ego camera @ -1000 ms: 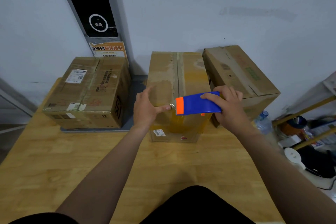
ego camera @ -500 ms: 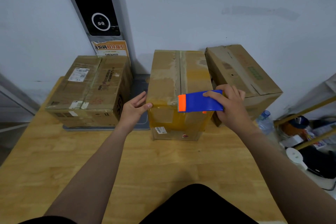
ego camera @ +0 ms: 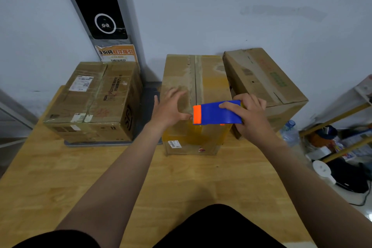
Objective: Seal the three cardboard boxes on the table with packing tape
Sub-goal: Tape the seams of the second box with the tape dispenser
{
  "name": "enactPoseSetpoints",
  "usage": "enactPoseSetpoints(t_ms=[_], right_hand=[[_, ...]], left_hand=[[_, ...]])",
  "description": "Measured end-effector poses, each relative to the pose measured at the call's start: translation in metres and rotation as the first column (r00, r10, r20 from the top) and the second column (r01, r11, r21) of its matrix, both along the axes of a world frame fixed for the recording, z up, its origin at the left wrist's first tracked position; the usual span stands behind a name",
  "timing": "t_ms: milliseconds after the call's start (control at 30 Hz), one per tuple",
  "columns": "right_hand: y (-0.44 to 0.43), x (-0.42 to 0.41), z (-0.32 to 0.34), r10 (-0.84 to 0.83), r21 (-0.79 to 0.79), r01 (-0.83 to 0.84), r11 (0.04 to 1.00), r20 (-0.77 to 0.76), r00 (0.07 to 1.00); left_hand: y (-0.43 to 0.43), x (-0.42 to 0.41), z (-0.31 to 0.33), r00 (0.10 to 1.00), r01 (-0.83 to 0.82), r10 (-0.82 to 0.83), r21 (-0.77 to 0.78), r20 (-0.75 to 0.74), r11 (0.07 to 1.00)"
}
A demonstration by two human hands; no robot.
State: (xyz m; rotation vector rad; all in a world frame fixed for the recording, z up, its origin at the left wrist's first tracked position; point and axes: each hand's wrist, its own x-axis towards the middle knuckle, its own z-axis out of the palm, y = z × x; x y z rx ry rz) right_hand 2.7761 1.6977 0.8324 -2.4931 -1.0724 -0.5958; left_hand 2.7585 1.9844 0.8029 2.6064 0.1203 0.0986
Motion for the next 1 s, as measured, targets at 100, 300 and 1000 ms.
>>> enactPoseSetpoints(t_ms=[100, 300, 1000], right_hand=[[0.0, 0.002, 0.002, 0.035, -0.036, -0.035, 0.999, -0.001, 0.999], [-0.013, 0.01, 0.008, 0.076, -0.139, -0.071, 0.988, 0.031, 0.997], [-0.093, 0.069, -0.012, -0.051, -0.041, 0.053, 0.998, 0.056, 0.997]], left_hand=[[0.008, 0.002, -0.004, 1.0, -0.014, 0.014, -0.006, -0.023, 1.0], [0.01, 0.001, -0.002, 0.997, -0.069, 0.068, -0.035, -0.024, 0.997], [0.018, 0.011, -0.003, 0.988, -0.131, 0.115, -0.168, -0.102, 0.977]])
